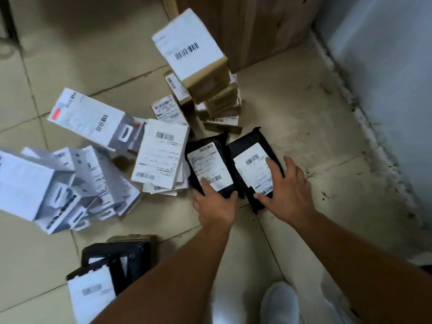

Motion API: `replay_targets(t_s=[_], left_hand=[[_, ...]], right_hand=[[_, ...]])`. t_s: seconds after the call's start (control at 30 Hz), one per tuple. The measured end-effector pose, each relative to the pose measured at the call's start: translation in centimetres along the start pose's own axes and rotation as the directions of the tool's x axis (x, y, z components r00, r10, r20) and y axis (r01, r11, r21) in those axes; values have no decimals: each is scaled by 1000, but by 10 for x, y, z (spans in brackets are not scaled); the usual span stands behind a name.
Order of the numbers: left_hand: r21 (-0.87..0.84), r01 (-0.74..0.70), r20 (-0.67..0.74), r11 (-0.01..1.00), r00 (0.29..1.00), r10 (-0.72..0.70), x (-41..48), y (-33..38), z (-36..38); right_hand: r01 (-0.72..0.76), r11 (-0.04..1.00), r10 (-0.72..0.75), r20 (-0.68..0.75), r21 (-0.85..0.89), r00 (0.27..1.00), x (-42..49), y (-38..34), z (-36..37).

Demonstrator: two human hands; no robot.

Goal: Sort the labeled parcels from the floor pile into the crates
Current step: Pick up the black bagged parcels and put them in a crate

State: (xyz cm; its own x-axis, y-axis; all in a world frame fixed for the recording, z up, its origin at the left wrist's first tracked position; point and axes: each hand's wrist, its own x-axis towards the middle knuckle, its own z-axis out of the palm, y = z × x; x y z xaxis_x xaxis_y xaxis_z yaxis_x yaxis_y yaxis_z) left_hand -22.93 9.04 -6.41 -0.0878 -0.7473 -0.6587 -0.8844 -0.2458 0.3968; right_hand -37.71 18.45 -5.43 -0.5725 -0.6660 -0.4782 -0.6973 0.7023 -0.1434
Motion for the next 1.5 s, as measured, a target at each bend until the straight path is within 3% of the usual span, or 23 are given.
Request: replay_targets(t_s=[0.1,0.2,0.33,0.5,0.73,0.9,1.03,1.23,1.5], left_hand=[[-46,134,-19,990,991,-135,43,7,34],[99,156,-6,983,988,-156,59,11,59],[210,142,-56,967,989,-134,61,2,78],[99,166,-140,981,979,-152,64,-3,88],[149,140,-59,979,989,-133,59,3,70],[292,57,78,955,994,-83,-3,8,12],[289,22,117,957,991,-58,-76,33,-51],[243,-97,98,965,992,75,-179,88,-159],[302,-218,1,928,973,229,-320,175,-367]], right_hand=[[-30,998,39,160,-62,986,38,16,27],[-80,996,86,279,-33,956,58,15,49],[-122,992,113,268,16,957,70,-1,68],[-125,991,113,245,36,963,85,-4,65],[-104,994,104,283,-17,953,96,-1,48],[-80,996,89,268,-45,959,49,15,-5],[-107,994,101,189,19,977,-28,15,-65],[-164,973,176,-58,165,983,-127,-14,-184],[-187,930,226,-91,317,970,-258,-83,-390]])
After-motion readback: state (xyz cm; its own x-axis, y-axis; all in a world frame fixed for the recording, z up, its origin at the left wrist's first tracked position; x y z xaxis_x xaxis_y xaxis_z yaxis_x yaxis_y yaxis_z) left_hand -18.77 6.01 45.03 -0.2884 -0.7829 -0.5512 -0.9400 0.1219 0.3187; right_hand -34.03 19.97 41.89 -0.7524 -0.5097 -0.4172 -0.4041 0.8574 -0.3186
